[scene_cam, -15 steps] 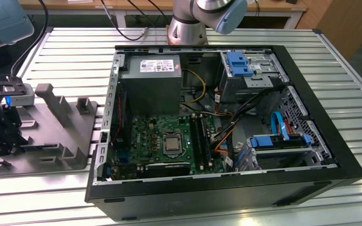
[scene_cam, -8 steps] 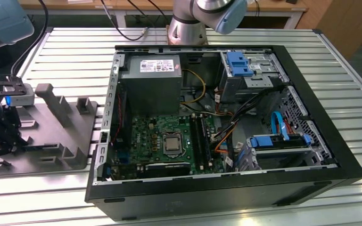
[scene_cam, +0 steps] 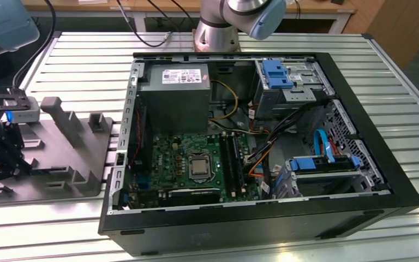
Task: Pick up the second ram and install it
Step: 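Pick up the second ram and move it above second insertion slot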
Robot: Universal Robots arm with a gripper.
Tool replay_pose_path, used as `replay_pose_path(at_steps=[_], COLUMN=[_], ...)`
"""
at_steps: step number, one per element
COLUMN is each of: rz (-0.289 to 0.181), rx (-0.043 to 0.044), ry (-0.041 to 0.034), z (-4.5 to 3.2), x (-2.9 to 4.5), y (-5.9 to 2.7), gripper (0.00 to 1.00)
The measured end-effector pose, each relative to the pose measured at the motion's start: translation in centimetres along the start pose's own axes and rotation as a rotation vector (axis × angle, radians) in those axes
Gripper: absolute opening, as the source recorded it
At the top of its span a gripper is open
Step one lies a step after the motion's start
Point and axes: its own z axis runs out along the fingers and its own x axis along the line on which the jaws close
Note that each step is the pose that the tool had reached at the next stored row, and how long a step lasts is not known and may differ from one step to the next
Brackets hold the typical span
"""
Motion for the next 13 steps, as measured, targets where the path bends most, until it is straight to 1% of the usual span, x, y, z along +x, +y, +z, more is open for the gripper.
replay_pose_path(at_steps=[13], rz=[0.000], rx=[-0.0001], ry=[0.0000], z=[-0.01], x=[0.01], y=[-0.41], gripper=[0.19])
